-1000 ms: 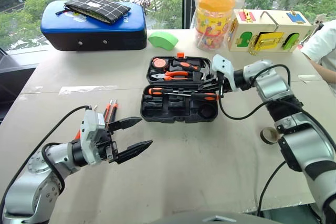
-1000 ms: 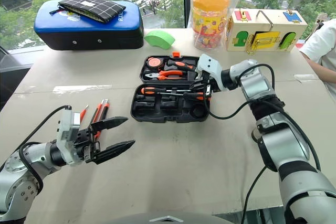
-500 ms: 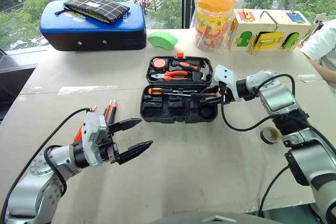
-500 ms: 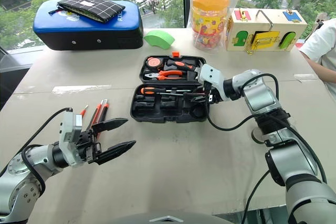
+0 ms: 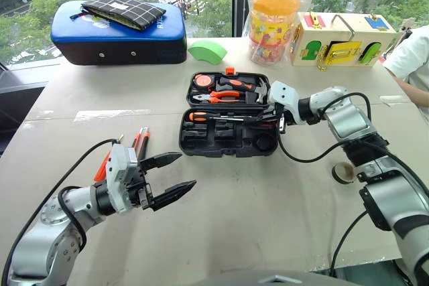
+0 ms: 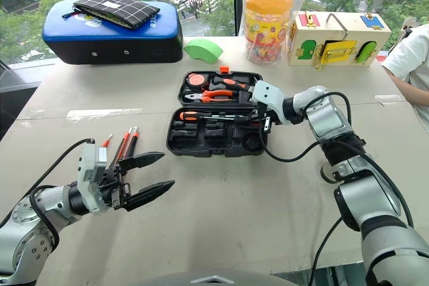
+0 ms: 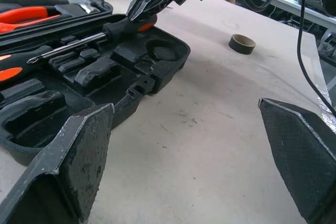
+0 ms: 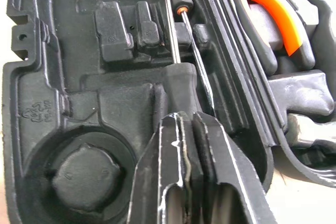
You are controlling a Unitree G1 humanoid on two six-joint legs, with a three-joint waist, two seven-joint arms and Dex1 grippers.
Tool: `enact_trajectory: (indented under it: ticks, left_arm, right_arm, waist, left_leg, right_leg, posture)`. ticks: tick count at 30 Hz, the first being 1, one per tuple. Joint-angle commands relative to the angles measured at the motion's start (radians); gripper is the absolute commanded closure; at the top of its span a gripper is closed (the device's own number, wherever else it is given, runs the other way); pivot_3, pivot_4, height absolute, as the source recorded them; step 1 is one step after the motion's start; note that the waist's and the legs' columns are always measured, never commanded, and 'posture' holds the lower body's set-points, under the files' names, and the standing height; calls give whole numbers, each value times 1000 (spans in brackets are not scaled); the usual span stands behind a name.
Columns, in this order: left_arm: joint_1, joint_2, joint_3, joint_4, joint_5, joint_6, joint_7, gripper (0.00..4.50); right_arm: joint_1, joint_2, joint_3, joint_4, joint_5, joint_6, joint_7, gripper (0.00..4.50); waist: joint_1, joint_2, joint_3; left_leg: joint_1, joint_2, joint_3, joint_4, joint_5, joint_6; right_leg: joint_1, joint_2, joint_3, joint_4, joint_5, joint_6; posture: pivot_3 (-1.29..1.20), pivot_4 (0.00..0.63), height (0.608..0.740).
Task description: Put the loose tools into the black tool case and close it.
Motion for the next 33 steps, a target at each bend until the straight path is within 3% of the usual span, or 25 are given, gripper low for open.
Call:
enact_trajectory:
  ticks: [1, 6, 11, 17, 18, 20, 22, 23, 33]
  left_arm:
    - [0, 5, 9, -34, -1, -19, 3, 0]
    - [-4, 5, 4, -43, -3, -15, 15, 0]
    - [-1, 4, 7, -47, -7, -13, 21, 0]
    - [10, -5, -6, -51, -1, -22, 26, 0]
    - [10, -6, -8, -50, 0, -23, 27, 0]
    - [10, -6, -9, -48, 1, -27, 27, 0]
    - [16, -5, -7, -45, 2, -32, 25, 0]
    - [19, -5, -6, -45, 2, -33, 25, 0]
    - [56, -7, 13, -74, -3, -37, 55, 0]
  right_arm:
    - [-21, 21, 11, 34, -14, -26, 6, 4462]
    - [-42, 43, 26, 53, -20, -55, 40, 4462]
    - [-50, 31, 18, 27, -28, -42, 40, 2281]
    - [-61, 34, 24, 92, -61, -57, 14, 2281]
    - [-63, 38, 25, 106, -63, -63, 10, 2782]
    - [-67, 45, 25, 122, -63, -69, 11, 3322]
    - [-72, 57, 27, 129, -57, -66, 23, 4314]
    - [-75, 63, 28, 135, -58, -73, 22, 4443]
    - [-78, 112, -67, 122, 41, 17, 9, 4443]
  waist:
    - [-1, 0, 0]
    - [-15, 0, 0]
    - [-20, 2, 1]
    - [-18, 2, 1]
    - [-19, 2, 1]
    - [-20, 2, 1]
    - [-21, 1, 1]
    - [-22, 1, 1]
    - [-19, 1, 1]
  left_leg:
    - [0, 0, 0, 0, 0, 0]
    - [0, 0, 0, -1, 0, 0]
    - [-1, 0, 0, -1, 0, 0]
    - [-1, 0, 0, -3, 0, 0]
    - [-1, 0, 0, -3, 0, 0]
    - [0, 0, 0, -3, 0, 0]
    - [0, 0, 0, -3, 0, 0]
    - [0, 0, 0, -3, 0, 0]
    - [0, 0, 0, -5, 0, -1]
  right_leg:
    - [0, 0, 0, 0, 0, 0]
    - [0, 0, 0, 0, 0, 0]
    - [-1, 0, 0, 0, 0, 0]
    - [-2, 0, 0, -1, 0, 0]
    - [-2, 0, 0, -1, 0, 0]
    - [-2, 0, 0, -1, 0, 0]
    - [-2, 0, 0, -1, 0, 0]
    - [-2, 0, 0, -1, 0, 0]
    - [-3, 0, 0, 0, 0, 0]
  posture:
    - [0, 150, 740]
    - [0, 150, 740]
    - [0, 150, 740]
    - [0, 150, 740]
    - [0, 150, 740]
    - [0, 150, 740]
    - [0, 150, 740]
    - [0, 150, 740]
    - [0, 150, 740]
